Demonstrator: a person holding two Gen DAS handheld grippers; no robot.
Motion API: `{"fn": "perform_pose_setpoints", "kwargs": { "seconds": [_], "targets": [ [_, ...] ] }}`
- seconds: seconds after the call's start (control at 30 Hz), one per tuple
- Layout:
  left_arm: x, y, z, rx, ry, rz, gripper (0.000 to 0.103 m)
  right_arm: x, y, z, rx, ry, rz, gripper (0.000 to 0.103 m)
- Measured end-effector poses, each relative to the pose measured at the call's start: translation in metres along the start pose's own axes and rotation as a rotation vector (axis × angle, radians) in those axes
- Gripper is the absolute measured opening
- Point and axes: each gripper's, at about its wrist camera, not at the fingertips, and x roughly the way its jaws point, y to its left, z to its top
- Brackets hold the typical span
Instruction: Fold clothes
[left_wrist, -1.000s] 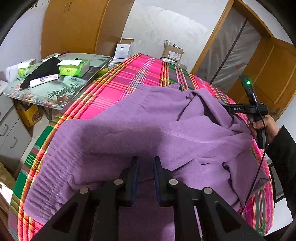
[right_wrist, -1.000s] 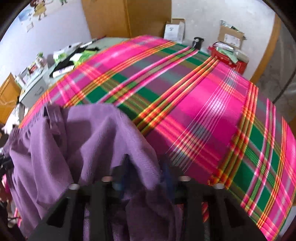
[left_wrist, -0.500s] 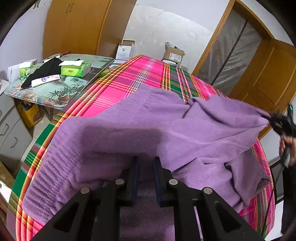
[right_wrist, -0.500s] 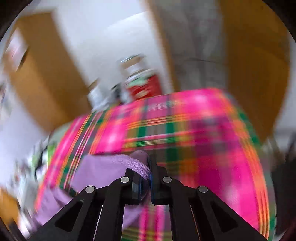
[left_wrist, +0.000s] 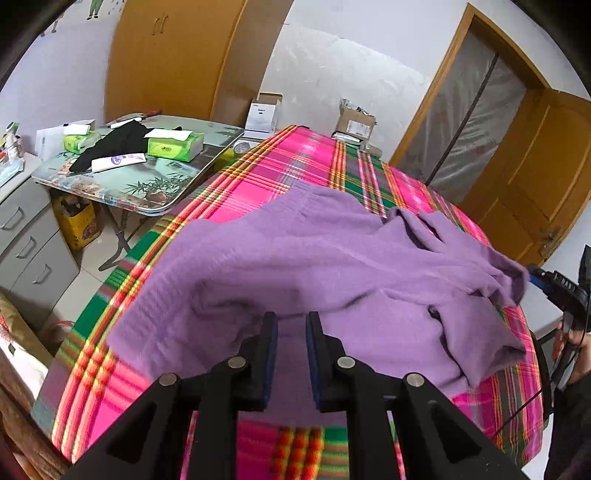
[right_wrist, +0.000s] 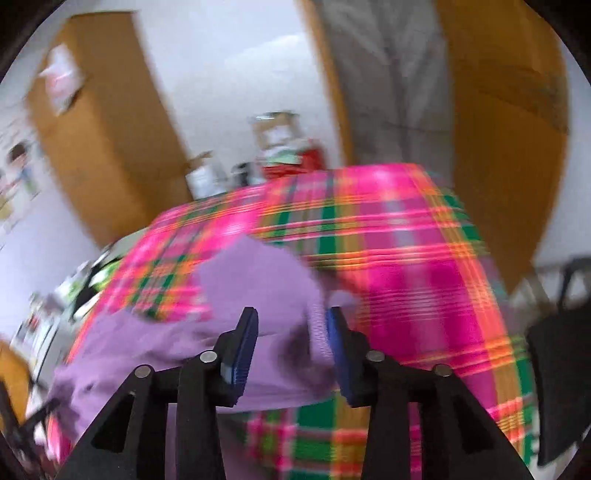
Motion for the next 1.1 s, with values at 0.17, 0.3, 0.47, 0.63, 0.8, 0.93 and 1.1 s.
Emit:
{"fn": "perform_pose_setpoints", "kwargs": {
  "seconds": [0.17,0.3,0.47,0.63,0.8,0.93,1.1],
  "targets": [
    [0.001,-0.010,-0.013,0.037,0.026,-0.013,0.015,0.007,0.050,-0.047,-0.164,0.106,0.177,0.041],
    [0.008,-0.015,-0.020,0.044,0.047,-0.023,0.015,0.012,0.082,-0.085,-0.239,0.164,0.259,0.041],
    [0.012,-0.017,-0.029,0.044,0.062,-0.018,0.015,0.038,0.098,-0.102,-0.200,0.232,0.297,0.041],
    [0.013,-0.017,-0.035,0.043,0.066,-0.008,0.015,0.049,0.092,-0.094,-0.092,0.230,0.334,0.013],
    [0.014,-0.019,-0.034,0.049,0.069,-0.005,0.015,0.026,0.073,-0.084,-0.032,0.155,0.316,0.007],
    [0.014,-0.024,-0.033,0.057,0.072,-0.012,0.015,-0.013,0.044,-0.069,0.015,0.039,0.222,0.005],
    [0.016,-0.034,-0.032,0.084,0.076,-0.023,0.015,-0.073,-0.005,-0.055,0.095,-0.107,0.048,0.005]
  ]
}}
